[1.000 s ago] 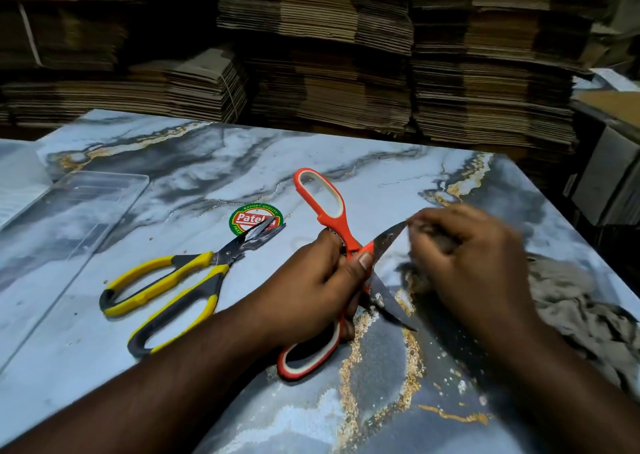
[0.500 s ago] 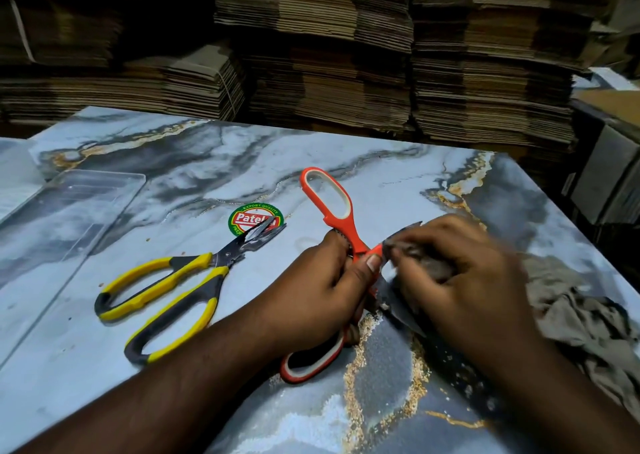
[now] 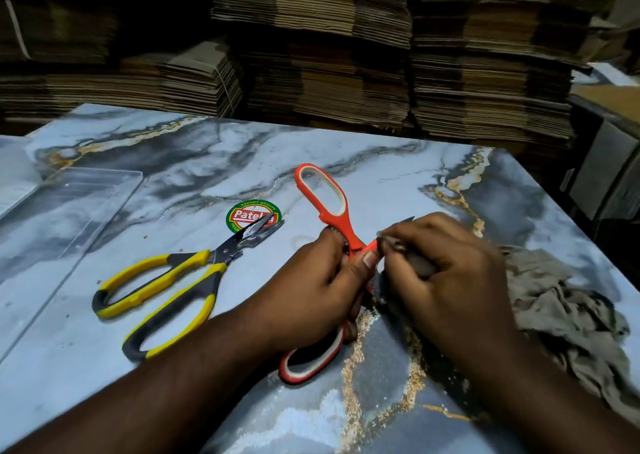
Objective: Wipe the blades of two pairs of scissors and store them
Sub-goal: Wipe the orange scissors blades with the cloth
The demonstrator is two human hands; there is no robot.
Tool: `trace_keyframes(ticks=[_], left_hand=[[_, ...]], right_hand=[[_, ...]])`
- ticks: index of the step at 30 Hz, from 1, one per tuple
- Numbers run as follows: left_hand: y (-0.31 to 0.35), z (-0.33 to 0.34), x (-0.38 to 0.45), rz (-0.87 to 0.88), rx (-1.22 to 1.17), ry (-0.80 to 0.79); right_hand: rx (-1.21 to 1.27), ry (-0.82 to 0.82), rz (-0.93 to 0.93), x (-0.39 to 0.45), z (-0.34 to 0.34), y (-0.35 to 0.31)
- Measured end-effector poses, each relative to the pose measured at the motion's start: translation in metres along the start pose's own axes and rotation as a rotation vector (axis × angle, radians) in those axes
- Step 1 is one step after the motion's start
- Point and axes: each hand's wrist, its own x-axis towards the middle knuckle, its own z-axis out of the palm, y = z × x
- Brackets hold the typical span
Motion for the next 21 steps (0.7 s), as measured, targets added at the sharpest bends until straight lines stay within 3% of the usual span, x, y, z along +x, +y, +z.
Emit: trace_keyframes(ticks=[5,9,13,16,21], left_hand=[[0.000,-0.001,0.000,0.010,0.024,0.001],[0.001,-0.002,0.001,0.014,0.026,0.008],[0.003,-0.001,0.000,-0.009,0.033,0.015],[0.002,0.000,0.001,-0.052,0.011,0.030],[0.000,0.000,-0.001,-0.043,0.012,0.052]], right_hand=[[0.017,0.078,0.097,0.009,0.000,0.015],[0.029,0.032,0.041,0.001,0.002,0.002],[0.095,0.117,0.290,0.023,-0.013,0.030],[0.126,0.166,0.302,0.017,-0.027,0.017],[0.122,-0.075,0.110,0.003,-0.005,-0.013]])
